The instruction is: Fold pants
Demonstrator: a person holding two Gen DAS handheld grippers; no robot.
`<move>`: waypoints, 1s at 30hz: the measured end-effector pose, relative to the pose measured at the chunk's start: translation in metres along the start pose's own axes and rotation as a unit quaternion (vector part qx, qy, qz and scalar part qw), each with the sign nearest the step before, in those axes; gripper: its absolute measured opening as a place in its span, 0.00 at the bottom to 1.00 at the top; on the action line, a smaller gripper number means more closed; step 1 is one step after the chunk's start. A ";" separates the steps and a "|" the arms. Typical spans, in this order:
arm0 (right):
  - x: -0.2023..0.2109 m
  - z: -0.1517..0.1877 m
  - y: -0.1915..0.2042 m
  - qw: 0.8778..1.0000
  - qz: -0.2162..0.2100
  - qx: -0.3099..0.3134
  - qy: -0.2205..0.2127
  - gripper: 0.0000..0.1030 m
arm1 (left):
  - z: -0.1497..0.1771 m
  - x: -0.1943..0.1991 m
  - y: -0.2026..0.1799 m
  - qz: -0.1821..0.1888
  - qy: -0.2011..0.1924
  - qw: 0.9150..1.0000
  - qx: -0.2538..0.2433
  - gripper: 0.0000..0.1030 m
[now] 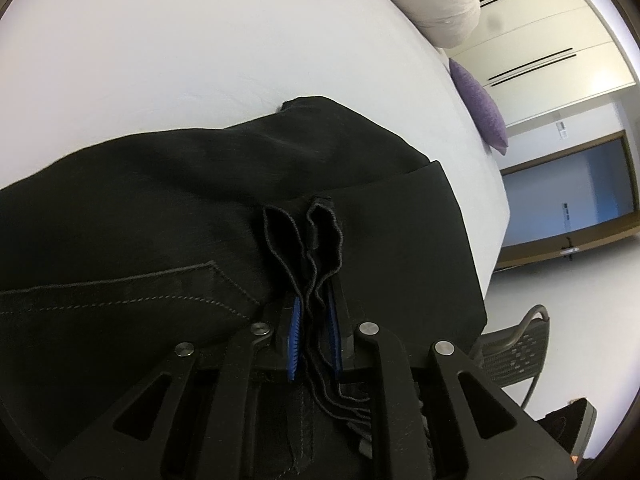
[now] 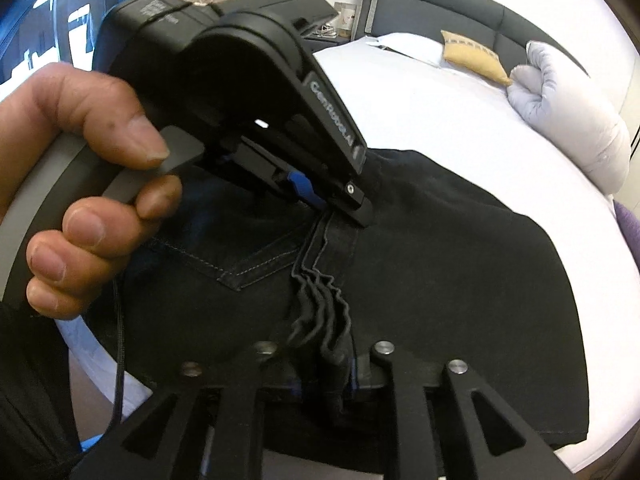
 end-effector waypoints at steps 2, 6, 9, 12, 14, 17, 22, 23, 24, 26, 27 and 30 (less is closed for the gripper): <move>0.006 0.003 -0.005 0.999 -0.038 -0.017 0.003 0.57 | 0.002 0.010 0.000 -0.018 -0.010 1.000 -0.002 0.13; 0.030 0.014 -0.028 0.988 -0.143 -0.066 0.002 0.58 | 0.005 0.038 0.013 -0.079 -0.037 0.996 0.004 0.13; 0.041 0.023 -0.073 0.968 -0.211 -0.133 0.013 0.25 | 0.007 0.060 0.008 -0.097 -0.065 0.993 -0.007 0.13; 0.055 0.026 -0.147 0.947 -0.245 -0.205 -0.010 0.11 | 0.009 0.062 -0.025 -0.111 -0.082 0.989 -0.049 0.13; 0.054 0.014 -0.188 0.935 -0.270 -0.232 -0.017 0.09 | 0.012 0.050 -0.051 -0.121 -0.080 0.986 -0.082 0.13; 0.044 0.002 -0.235 0.917 -0.302 -0.260 -0.021 0.09 | 0.017 0.014 -0.079 -0.131 -0.057 0.983 -0.112 0.13; -0.017 -0.029 -0.283 0.879 -0.366 -0.304 0.021 0.09 | 0.026 -0.035 -0.074 -0.145 -0.020 0.983 -0.110 0.13; -0.027 -0.032 -0.285 0.874 -0.377 -0.306 0.030 0.09 | 0.027 -0.036 -0.072 -0.142 -0.025 0.983 -0.112 0.13; -0.041 -0.035 -0.289 0.873 -0.377 -0.309 0.037 0.09 | 0.028 -0.036 -0.072 -0.139 -0.028 0.984 -0.112 0.13; -0.068 -0.037 -0.292 0.865 -0.386 -0.317 0.060 0.10 | 0.030 -0.037 -0.072 -0.141 -0.028 0.983 -0.116 0.13; -0.080 -0.035 -0.294 0.858 -0.392 -0.324 0.073 0.09 | 0.031 -0.037 -0.072 -0.144 -0.028 0.982 -0.120 0.13; -0.109 -0.015 -0.291 0.842 -0.405 -0.340 0.109 0.00 | 0.034 -0.043 -0.077 -0.150 -0.033 0.981 -0.121 0.13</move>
Point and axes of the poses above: each gripper's, at about its wrist camera, not at the fingertips, and x roughly against the way its jaws point, y to its left, z to its underside, the point moved 5 cm from there along -x, roughly the way its jaws point, and after that the axes turned 8 degrees about y, right-handed, at the moved point
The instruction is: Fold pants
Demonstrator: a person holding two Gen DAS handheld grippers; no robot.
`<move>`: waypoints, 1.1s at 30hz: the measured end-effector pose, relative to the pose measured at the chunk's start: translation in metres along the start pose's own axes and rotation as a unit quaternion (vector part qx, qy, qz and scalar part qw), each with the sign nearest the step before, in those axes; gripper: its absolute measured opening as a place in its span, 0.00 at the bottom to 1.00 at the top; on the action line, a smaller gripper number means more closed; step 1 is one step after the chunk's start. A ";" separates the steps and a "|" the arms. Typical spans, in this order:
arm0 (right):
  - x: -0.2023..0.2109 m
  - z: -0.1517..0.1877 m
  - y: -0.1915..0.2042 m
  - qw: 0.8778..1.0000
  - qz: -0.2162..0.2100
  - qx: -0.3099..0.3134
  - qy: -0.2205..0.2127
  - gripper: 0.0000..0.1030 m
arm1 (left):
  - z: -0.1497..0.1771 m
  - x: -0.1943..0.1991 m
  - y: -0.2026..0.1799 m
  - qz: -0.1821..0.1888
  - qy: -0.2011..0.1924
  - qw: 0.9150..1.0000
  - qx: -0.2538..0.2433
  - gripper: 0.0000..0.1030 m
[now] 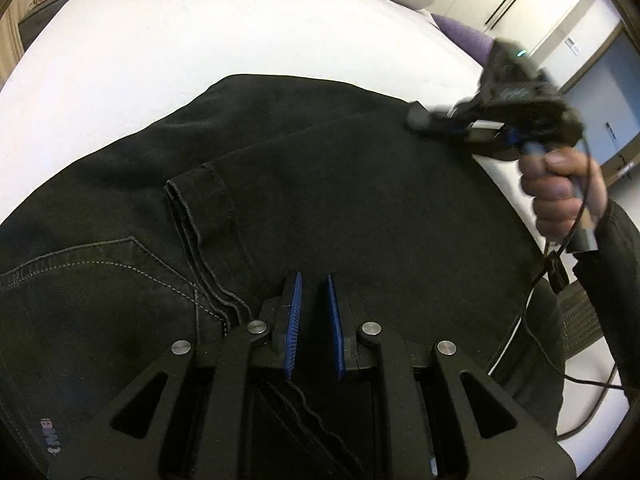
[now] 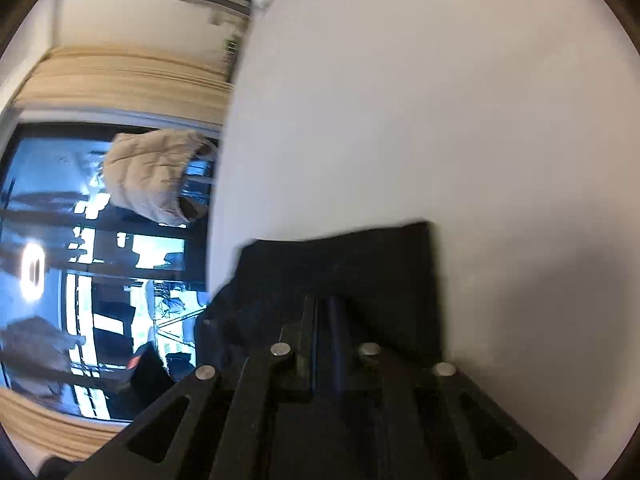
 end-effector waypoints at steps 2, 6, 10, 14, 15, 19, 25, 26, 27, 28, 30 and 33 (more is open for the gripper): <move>0.005 0.012 -0.001 1.000 -0.009 0.007 -0.006 0.00 | 0.001 0.000 -0.002 0.002 -0.002 1.000 0.003 0.13; 0.007 0.053 0.003 1.000 0.003 0.025 0.007 0.00 | 0.011 0.004 0.004 0.005 -0.004 1.000 0.001 0.12; 0.013 0.099 0.007 0.999 0.007 0.038 0.021 0.01 | 0.016 0.006 0.010 0.007 -0.010 1.000 0.002 0.13; 0.024 0.143 -0.003 1.000 -0.003 0.025 0.003 0.01 | 0.018 0.006 0.016 0.014 -0.015 1.000 0.006 0.13; 0.027 0.150 -0.005 1.000 -0.005 0.022 0.001 0.01 | 0.017 0.005 0.019 0.015 -0.016 1.000 0.007 0.13; 0.024 0.162 -0.004 1.000 0.004 0.015 -0.021 0.00 | 0.020 0.006 0.021 0.012 -0.022 1.000 0.006 0.13; 0.035 0.164 0.013 0.998 0.043 0.020 -0.051 0.04 | 0.028 0.021 0.020 0.011 -0.036 0.999 0.017 0.13; 0.040 0.167 0.018 0.997 0.034 0.026 -0.060 0.17 | 0.032 0.031 0.019 0.013 -0.043 0.999 0.020 0.13; 0.045 0.171 0.028 0.997 0.014 0.032 -0.073 0.23 | 0.038 0.042 0.018 0.015 -0.053 0.998 0.019 0.13; 0.049 0.175 0.043 0.995 -0.014 0.044 -0.092 0.32 | 0.047 0.056 0.017 0.017 -0.069 0.997 0.018 0.13; 0.052 0.180 0.063 0.990 -0.043 0.059 -0.117 0.42 | 0.065 0.084 0.021 0.023 -0.101 0.994 0.024 0.13; 0.043 0.178 0.086 0.986 -0.078 0.069 -0.127 0.42 | 0.104 0.127 0.043 0.042 -0.145 0.986 0.069 0.13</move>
Point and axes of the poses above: each gripper's, at about its wrist camera, not at the fingertips, and x roughly against the way its jaws point, y to its left, z to its underside, the point moved 5 cm from there along -x, roughly the way its jaws point, and after that the axes turned 8 degrees about y, right-handed, at the moved point
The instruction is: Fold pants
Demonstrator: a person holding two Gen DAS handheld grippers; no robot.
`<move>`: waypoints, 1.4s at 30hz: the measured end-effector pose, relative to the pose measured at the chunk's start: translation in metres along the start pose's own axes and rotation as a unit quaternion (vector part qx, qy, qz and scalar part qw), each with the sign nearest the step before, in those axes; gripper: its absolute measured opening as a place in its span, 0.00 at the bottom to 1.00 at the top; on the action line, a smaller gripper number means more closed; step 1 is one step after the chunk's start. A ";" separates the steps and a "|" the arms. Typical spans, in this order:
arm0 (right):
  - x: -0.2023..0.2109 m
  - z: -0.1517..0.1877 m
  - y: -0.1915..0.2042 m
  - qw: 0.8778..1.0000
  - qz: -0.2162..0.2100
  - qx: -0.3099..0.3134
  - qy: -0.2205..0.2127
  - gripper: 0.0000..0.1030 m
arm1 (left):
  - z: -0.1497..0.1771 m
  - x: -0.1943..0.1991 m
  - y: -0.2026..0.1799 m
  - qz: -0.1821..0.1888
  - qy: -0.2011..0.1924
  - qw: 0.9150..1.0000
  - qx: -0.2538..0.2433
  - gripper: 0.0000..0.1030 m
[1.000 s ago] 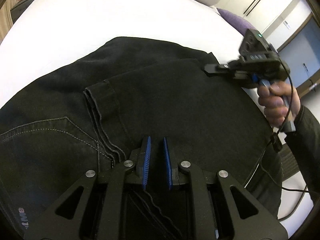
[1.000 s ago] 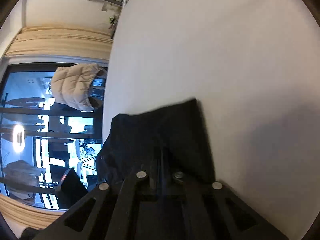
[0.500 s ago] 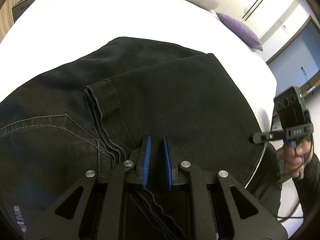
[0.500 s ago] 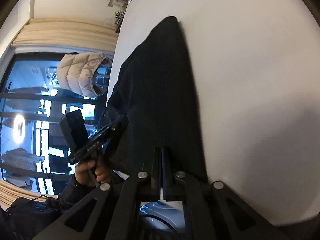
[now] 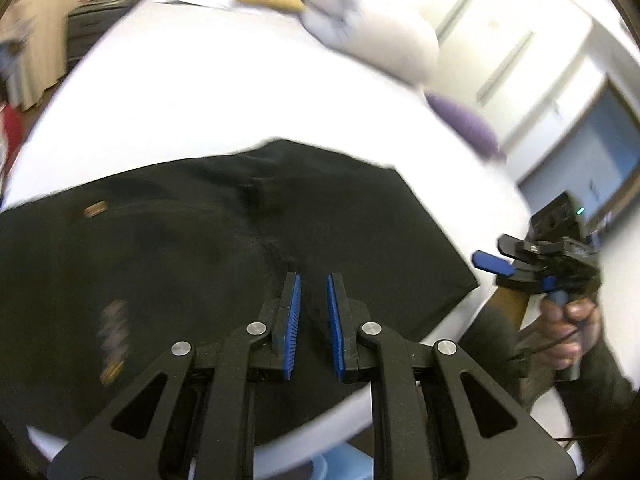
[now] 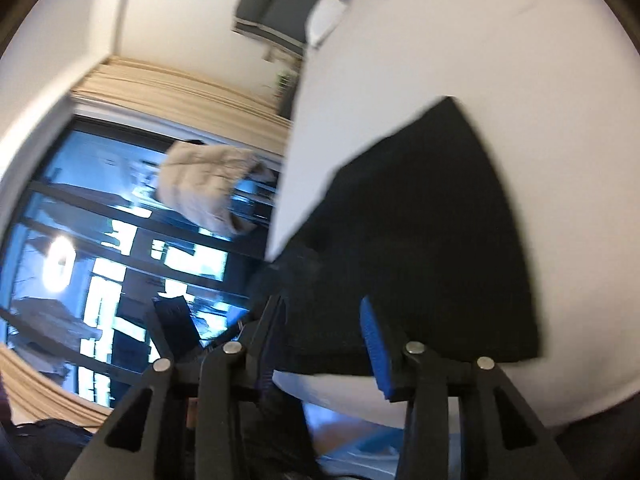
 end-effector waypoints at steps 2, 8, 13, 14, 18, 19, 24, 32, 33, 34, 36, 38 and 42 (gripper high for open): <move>-0.014 -0.004 0.009 1.000 -0.011 0.002 0.003 0.42 | 0.017 0.030 0.022 -0.002 -0.022 0.999 0.038 0.18; -0.066 -0.012 0.028 0.999 -0.029 0.002 0.032 0.42 | 0.069 0.098 0.095 0.013 -0.113 0.974 0.194 0.85; -0.086 -0.017 0.029 0.999 -0.039 -0.014 0.032 0.48 | 0.103 0.110 0.142 0.030 -0.121 0.951 0.284 0.85; -0.087 -0.017 0.029 0.999 -0.038 -0.018 0.029 0.55 | 0.107 0.108 0.147 0.036 -0.119 0.947 0.296 0.85; -0.090 -0.023 0.033 0.999 -0.035 -0.017 0.024 0.60 | 0.118 0.100 0.163 0.057 -0.114 0.935 0.332 0.85; -0.091 -0.024 0.034 0.999 -0.036 -0.016 0.025 0.59 | 0.120 0.098 0.168 0.068 -0.115 0.929 0.345 0.85; -0.094 -0.026 0.037 0.999 -0.038 -0.013 0.032 0.60 | 0.131 0.075 0.188 0.103 -0.110 0.902 0.404 0.84; -0.104 -0.027 0.034 0.998 -0.041 -0.012 0.050 0.59 | 0.124 0.065 0.195 0.120 -0.128 0.889 0.423 0.84; -0.105 -0.028 0.034 0.998 -0.040 -0.012 0.052 0.59 | 0.124 0.065 0.196 0.124 -0.131 0.886 0.427 0.83; -0.105 -0.029 0.033 0.998 -0.038 -0.013 0.054 0.59 | 0.123 0.066 0.197 0.126 -0.132 0.885 0.428 0.79; -0.107 -0.033 0.032 0.997 -0.035 -0.013 0.061 0.59 | 0.117 0.065 0.198 0.123 -0.133 0.885 0.428 0.69; -0.111 -0.035 0.031 0.997 -0.027 -0.011 0.074 0.59 | 0.109 0.063 0.197 0.123 -0.130 0.885 0.431 0.63; -0.127 -0.041 0.031 0.994 0.000 -0.001 0.110 0.59 | 0.108 0.058 0.201 0.132 -0.127 0.874 0.451 0.37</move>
Point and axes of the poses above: each gripper's, at about its wrist camera, not at the fingertips, and x roughly against the way its jaws point, y to its left, z to its underside, the point moved 5 cm from there along -x, roughly the way its jaws point, and after that the axes turned 8 degrees about y, right-handed, at the moved point
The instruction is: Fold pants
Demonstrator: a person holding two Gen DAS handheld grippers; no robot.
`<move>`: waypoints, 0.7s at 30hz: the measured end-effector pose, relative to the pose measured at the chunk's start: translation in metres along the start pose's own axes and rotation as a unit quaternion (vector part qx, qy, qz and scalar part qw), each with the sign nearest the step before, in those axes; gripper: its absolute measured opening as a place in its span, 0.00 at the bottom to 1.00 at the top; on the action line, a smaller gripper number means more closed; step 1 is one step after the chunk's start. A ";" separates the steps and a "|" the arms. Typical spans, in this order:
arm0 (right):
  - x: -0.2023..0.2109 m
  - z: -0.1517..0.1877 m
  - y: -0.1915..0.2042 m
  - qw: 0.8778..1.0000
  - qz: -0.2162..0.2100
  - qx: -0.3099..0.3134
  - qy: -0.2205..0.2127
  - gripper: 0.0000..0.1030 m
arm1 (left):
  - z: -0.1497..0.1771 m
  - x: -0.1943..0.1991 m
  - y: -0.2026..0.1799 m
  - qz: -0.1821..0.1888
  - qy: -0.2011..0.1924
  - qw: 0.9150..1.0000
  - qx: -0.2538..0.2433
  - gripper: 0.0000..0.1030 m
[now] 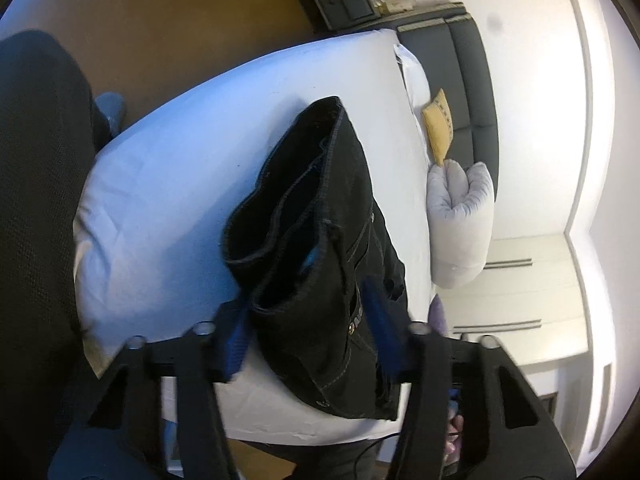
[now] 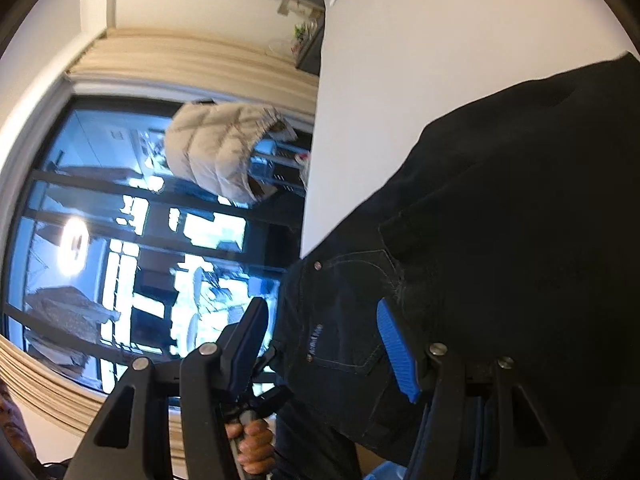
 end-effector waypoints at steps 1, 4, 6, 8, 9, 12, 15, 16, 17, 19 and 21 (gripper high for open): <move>-0.004 -0.002 0.000 1.000 0.005 0.002 0.007 0.59 | -0.001 -0.001 0.000 -0.001 0.003 1.000 0.001 0.31; -0.018 -0.009 -0.006 0.999 0.031 0.003 0.037 0.59 | -0.002 -0.002 -0.007 -0.013 0.002 1.000 -0.014 0.22; -0.031 -0.011 -0.018 0.997 0.051 -0.009 0.062 0.59 | -0.002 -0.001 -0.016 -0.027 0.000 0.999 -0.032 0.17; -0.046 -0.007 -0.039 0.991 0.089 -0.034 0.094 0.57 | -0.002 -0.001 -0.027 -0.036 -0.003 0.998 -0.048 0.15; -0.049 -0.005 -0.044 0.990 0.097 -0.032 0.094 0.53 | -0.003 -0.001 -0.032 -0.039 -0.004 0.998 -0.056 0.14; -0.047 -0.003 -0.043 0.993 0.089 -0.020 0.079 0.52 | -0.002 -0.001 -0.055 -0.052 -0.005 0.994 -0.092 0.13; -0.038 -0.003 -0.042 0.994 0.078 -0.027 0.070 0.53 | 0.005 -0.006 -0.095 -0.074 -0.009 0.984 -0.163 0.13; -0.032 -0.004 -0.041 0.995 0.066 -0.033 0.061 0.56 | 0.010 -0.011 -0.115 -0.081 -0.009 0.977 -0.198 0.13; -0.026 -0.006 -0.040 0.997 0.052 -0.036 0.051 0.60 | 0.015 -0.014 -0.126 -0.086 -0.009 0.972 -0.219 0.13; -0.012 -0.009 -0.038 0.998 0.021 -0.047 0.037 0.60 | 0.030 -0.030 -0.163 -0.094 -0.003 0.954 -0.283 0.13; 0.000 -0.011 -0.036 0.998 0.002 -0.048 0.031 0.61 | 0.046 -0.049 -0.190 -0.101 0.008 0.936 -0.336 0.13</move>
Point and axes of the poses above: each gripper's, at about its wrist camera, not at the fingertips, and x roughly against the way its jaws point, y to its left, z to its underside, the point moved 5 cm from there along -x, roughly the way its jaws point, and after that the axes turned 8 degrees about y, right-handed, at the moved point
